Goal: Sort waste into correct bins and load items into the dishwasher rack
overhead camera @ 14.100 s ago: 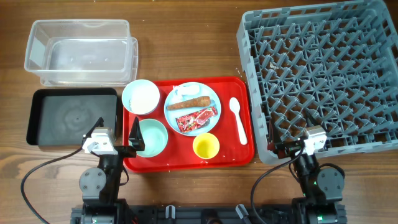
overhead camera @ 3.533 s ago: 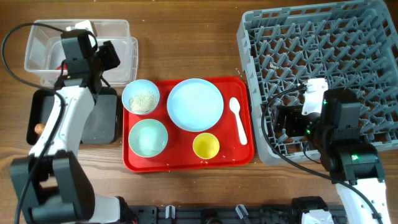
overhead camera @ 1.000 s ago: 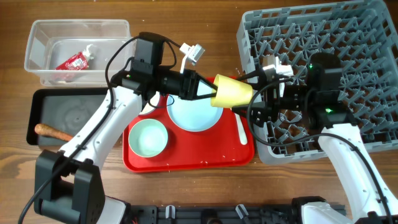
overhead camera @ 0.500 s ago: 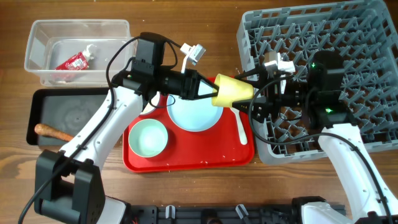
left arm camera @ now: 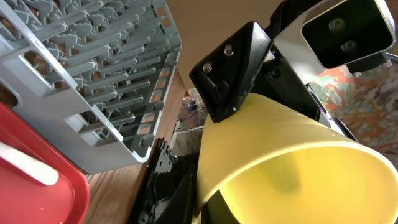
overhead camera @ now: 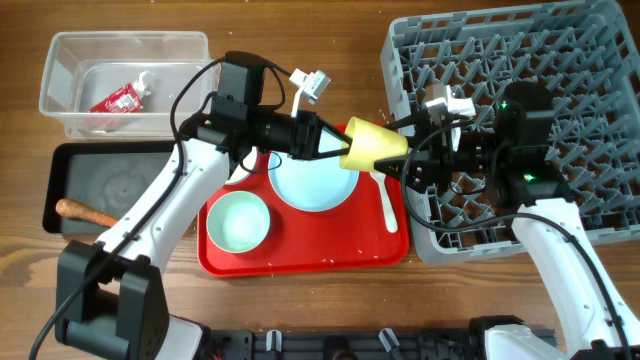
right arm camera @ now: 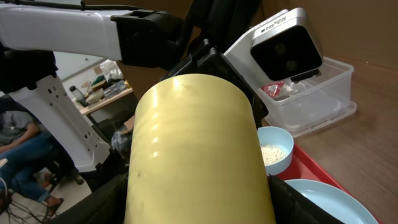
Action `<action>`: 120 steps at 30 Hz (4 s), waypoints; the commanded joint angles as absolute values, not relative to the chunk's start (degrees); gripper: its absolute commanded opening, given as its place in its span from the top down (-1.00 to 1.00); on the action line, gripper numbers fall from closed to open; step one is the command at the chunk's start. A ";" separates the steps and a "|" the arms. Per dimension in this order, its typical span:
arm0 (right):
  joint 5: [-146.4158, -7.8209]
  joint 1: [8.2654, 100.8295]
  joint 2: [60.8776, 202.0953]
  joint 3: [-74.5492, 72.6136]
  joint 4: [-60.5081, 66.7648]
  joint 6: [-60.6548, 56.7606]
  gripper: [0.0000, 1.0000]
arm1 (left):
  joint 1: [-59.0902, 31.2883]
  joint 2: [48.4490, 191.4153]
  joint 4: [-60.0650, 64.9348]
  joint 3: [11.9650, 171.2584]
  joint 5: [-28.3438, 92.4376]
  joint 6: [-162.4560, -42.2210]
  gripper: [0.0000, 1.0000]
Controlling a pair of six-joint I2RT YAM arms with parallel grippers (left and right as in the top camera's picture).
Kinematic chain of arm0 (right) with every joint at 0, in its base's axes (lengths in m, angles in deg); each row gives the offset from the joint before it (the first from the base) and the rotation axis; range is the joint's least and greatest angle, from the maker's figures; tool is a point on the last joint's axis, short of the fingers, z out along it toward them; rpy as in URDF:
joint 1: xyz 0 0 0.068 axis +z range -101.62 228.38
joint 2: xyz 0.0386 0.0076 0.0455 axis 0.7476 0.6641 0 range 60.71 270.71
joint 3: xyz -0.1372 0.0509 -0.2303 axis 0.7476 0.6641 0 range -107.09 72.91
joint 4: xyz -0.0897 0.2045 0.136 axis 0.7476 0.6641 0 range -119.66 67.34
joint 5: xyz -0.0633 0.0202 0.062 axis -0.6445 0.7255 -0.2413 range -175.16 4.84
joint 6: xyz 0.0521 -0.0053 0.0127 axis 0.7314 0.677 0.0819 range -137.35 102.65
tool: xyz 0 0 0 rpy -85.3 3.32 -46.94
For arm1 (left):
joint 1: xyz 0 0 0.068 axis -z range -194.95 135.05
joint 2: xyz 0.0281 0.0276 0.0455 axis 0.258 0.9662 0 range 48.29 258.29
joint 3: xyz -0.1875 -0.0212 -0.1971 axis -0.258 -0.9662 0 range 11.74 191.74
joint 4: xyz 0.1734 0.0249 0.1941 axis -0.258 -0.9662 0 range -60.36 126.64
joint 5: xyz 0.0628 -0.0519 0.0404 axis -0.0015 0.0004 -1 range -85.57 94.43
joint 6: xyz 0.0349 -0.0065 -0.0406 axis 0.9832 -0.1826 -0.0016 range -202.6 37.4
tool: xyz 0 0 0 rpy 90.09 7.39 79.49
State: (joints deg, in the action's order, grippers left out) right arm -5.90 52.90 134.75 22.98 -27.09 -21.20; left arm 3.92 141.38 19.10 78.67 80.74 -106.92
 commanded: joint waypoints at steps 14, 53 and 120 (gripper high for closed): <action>-39.51 52.59 132.35 21.23 -18.02 -11.78 0.10 | -7.05 136.25 1.66 79.31 47.61 -99.73 0.27; -69.04 12.59 156.15 -9.68 25.56 -11.56 -1.00 | -14.11 123.92 -15.11 79.31 16.31 -94.31 0.25; -89.39 72.22 147.17 -3.12 25.91 -4.31 0.70 | -14.11 124.03 -18.51 79.24 13.51 -94.37 0.05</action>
